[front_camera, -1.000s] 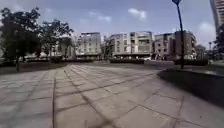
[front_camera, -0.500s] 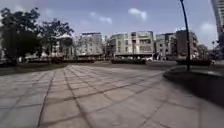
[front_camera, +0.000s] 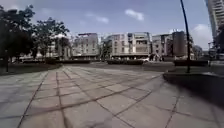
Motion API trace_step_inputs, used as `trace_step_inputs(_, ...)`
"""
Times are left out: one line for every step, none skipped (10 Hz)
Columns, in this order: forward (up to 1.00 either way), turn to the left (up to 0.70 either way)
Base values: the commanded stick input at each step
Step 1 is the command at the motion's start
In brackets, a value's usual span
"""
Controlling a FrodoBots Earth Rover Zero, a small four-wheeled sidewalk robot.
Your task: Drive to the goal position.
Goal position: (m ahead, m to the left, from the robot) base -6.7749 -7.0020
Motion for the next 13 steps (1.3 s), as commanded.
trace_step_inputs(0.7, -0.03)
trace_step_inputs(0.7, -0.21)
trace_step_inputs(0.7, -0.35)
trace_step_inputs(0.7, -0.35)
trace_step_inputs(0.7, -0.33)
trace_step_inputs(0.7, -0.29)
trace_step_inputs(0.7, -0.2)
trace_step_inputs(0.7, -0.1)
trace_step_inputs(0.7, -0.01)
trace_step_inputs(0.7, 0.0)
trace_step_inputs(0.7, 0.0)
trace_step_inputs(0.7, 0.0)
trace_step_inputs(0.7, 0.0)
